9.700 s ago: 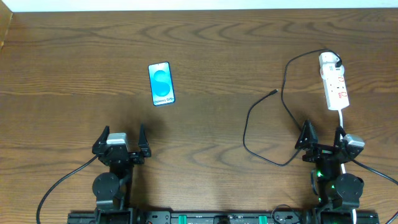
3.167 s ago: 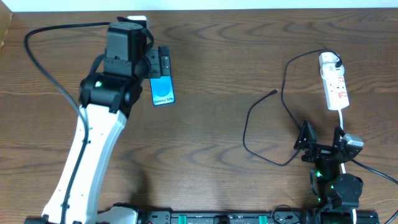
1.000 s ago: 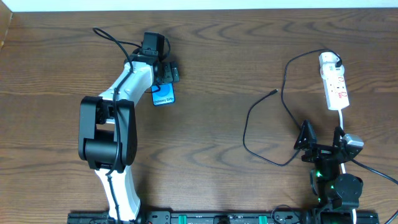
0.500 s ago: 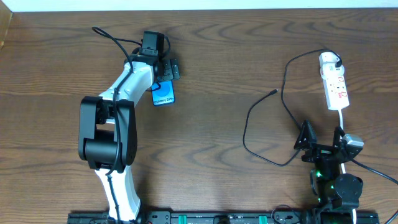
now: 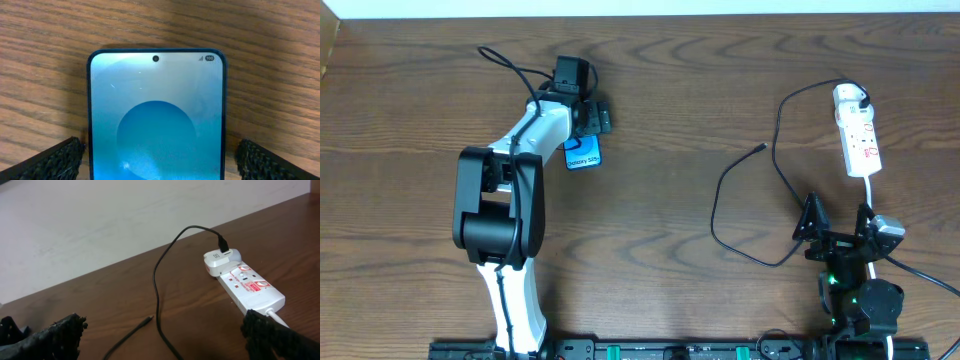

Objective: Plug charger to phone and switch on socket
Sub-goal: 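Lower the left gripper and grasp the phone's bottom edge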

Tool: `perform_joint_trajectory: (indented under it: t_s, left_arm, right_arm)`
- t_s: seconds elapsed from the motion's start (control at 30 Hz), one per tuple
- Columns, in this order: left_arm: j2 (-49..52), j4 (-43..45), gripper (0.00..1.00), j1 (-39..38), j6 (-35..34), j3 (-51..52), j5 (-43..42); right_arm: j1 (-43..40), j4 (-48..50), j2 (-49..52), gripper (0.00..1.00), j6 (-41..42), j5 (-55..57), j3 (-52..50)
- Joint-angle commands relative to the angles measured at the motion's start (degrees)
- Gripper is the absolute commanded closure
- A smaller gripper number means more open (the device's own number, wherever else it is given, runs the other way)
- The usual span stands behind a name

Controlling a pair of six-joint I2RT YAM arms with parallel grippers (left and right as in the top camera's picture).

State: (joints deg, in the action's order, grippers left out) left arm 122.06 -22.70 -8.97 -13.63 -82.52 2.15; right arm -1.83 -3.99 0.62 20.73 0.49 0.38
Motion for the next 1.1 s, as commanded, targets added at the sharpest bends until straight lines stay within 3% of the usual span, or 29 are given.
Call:
perform_joint_trajectory:
  t_s: [0.0, 0.37, 0.8, 1.07]
  left_arm:
    - [2.6, -1.2, 0.02, -0.1, -0.4, 0.9, -0.4]
    - [2.6, -5.6, 0.01, -0.1, -1.7, 0.9, -0.4]
    - [2.6, -7.8, 0.30, -0.1, -1.7, 0.9, -0.5]
    - [2.3, -10.7, 0.36, -0.1, -1.7, 0.7, -0.5]
  right_arm:
    - [0.4, -0.1, -0.3, 0.01, -0.2, 0.5, -0.1]
    - [0.4, -0.1, -0.3, 0.01, -0.2, 0.5, -0.1]
    - [0.4, -0.1, -0.3, 0.01, -0.2, 0.5, -0.1]
    - [0.4, -0.1, -0.3, 0.01, -0.2, 0.5, -0.1]
